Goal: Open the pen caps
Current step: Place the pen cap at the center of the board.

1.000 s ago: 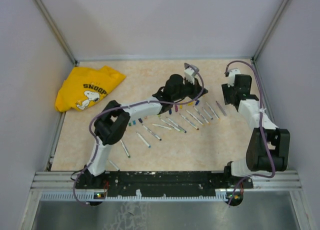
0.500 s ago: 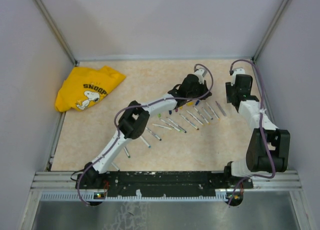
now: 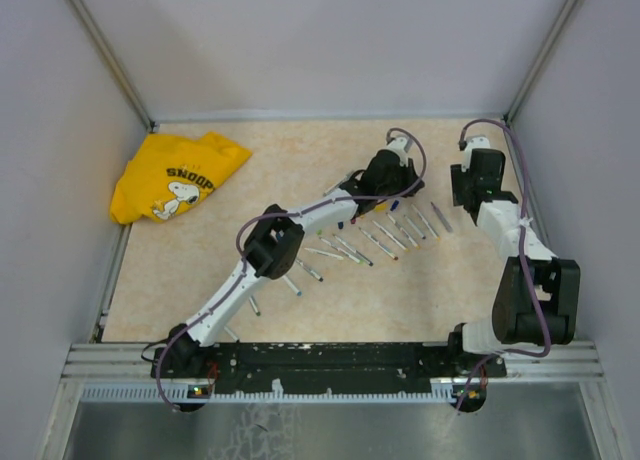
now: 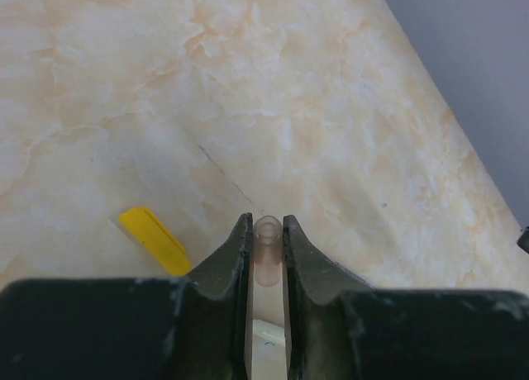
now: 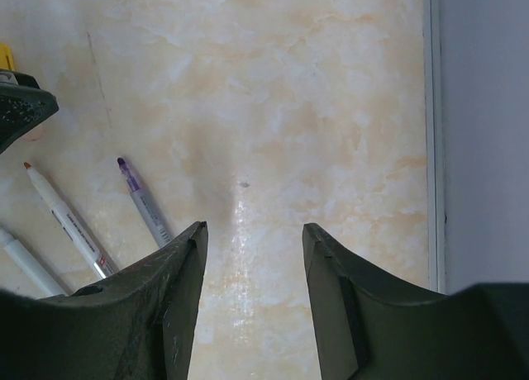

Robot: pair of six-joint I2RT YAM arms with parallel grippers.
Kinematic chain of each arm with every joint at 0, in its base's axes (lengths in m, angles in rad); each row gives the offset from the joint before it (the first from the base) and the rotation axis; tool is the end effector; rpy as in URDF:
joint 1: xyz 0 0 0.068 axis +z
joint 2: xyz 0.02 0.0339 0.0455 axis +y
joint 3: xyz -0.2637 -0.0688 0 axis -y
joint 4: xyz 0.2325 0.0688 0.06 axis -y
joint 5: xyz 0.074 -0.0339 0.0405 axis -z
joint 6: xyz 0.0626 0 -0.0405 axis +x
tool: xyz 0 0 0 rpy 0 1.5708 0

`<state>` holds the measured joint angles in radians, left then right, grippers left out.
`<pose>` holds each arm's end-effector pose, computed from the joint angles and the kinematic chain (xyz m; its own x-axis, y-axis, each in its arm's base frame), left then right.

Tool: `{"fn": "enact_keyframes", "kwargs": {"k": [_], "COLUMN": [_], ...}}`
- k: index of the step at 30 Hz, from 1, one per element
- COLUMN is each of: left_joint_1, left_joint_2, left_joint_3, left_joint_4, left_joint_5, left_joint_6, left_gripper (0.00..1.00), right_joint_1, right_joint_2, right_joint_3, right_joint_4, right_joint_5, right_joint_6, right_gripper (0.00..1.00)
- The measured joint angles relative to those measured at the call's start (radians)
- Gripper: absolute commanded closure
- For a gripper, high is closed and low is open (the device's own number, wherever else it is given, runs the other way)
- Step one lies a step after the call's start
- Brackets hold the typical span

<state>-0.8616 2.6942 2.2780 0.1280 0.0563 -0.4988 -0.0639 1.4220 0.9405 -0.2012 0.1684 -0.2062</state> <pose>0.4047 -0.4770 0.1497 -0.5418 -0.1020 -0.8343 0.6077 0.6382 -0.4727 0.3187 -0.0309 0.2342 -0.6557 -0.1603 -0.7378 0.0597 0.9631 -0.2624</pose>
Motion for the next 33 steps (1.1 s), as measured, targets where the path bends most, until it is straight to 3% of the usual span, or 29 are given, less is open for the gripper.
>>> {"fn": "enact_keyframes", "kwargs": {"k": [11, 20, 29, 33], "left_joint_1": [0.000, 0.005, 0.006, 0.006], "left_joint_2": [0.047, 0.066, 0.063, 0.014], "left_joint_3": [0.041, 0.048, 0.043, -0.028], "left_joint_4": [-0.013, -0.018, -0.018, -0.007], "left_joint_5": [-0.049, -0.050, -0.048, -0.049], "left_joint_6": [-0.029, -0.048, -0.024, 0.008], "left_gripper": [0.70, 0.69, 0.55, 0.52], "right_joint_1": [0.000, 0.000, 0.000, 0.000], "right_joint_2": [0.000, -0.002, -0.007, -0.011], "right_joint_3": [0.000, 0.000, -0.003, -0.006], "right_joint_4": [0.000, 0.000, 0.001, -0.002], "right_joint_5": [-0.009, -0.013, -0.025, -0.037], "right_joint_6": [0.001, 0.002, 0.002, 0.002], "right_gripper": [0.50, 0.50, 0.50, 0.51]}}
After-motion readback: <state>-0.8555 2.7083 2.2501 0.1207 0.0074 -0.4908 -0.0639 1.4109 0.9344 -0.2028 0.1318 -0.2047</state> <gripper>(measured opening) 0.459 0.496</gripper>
